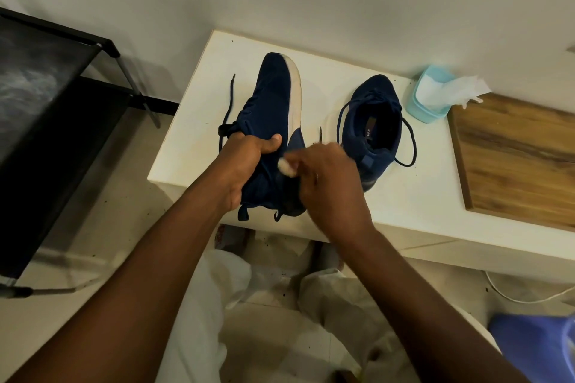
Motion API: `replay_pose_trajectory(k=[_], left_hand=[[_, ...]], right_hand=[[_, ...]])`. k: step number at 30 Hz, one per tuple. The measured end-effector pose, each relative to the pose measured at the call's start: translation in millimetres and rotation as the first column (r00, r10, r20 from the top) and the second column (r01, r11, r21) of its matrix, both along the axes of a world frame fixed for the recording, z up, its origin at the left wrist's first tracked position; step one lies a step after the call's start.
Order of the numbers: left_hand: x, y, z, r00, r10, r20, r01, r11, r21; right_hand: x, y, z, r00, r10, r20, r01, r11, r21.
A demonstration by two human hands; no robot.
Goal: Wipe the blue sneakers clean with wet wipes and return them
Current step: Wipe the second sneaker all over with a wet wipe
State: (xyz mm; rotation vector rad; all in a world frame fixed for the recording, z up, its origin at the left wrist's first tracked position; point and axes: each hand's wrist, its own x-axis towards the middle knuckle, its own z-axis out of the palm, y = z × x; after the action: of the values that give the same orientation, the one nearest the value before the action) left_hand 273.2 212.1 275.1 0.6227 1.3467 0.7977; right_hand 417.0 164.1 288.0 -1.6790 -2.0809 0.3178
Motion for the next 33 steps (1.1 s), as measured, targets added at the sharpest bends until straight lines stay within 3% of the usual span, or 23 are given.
replay_pose_trajectory(k=[3,8,13,19,27,33], left_hand=[[0.2,0.4,-0.1,1.000,0.010,-0.012,-0.010,1.000,-0.017],[3.5,0.2,2.5,1.000,-0.018,0.016,0.019,1.000,-0.024],[2.8,-2.7,3.6,1.000,-0.002,-0.003,0.002,1.000,-0.016],[1.1,-0.5,3.9,1.000,0.008,-0.005,-0.008,0.999,-0.036],[3.7,0.5,2.6,1.000,-0.005,-0.028,0.005,1.000,-0.020],[0.8,1.5,0.5,1.000,-0.005,-0.004,0.005,1.000,-0.031]], right_hand=[[6.4,-34.2,0.5,0.999,0.044,-0.029,-0.044,0.999,0.010],[6.7,-1.6,-0.7,0.980,-0.097,-0.176,0.099,0.995,0.004],[-5.4,14.7,5.3,0.986,-0.131,-0.105,0.123,0.989,-0.077],[5.4,-42.6,2.9,1.000,0.018,-0.019,-0.019,0.999,-0.031],[-1.1,25.7,-5.2,0.954,-0.161,-0.251,0.165,0.986,-0.008],[-4.2,-36.0,-14.0,0.986,0.092,-0.142,-0.075,0.990,0.121]])
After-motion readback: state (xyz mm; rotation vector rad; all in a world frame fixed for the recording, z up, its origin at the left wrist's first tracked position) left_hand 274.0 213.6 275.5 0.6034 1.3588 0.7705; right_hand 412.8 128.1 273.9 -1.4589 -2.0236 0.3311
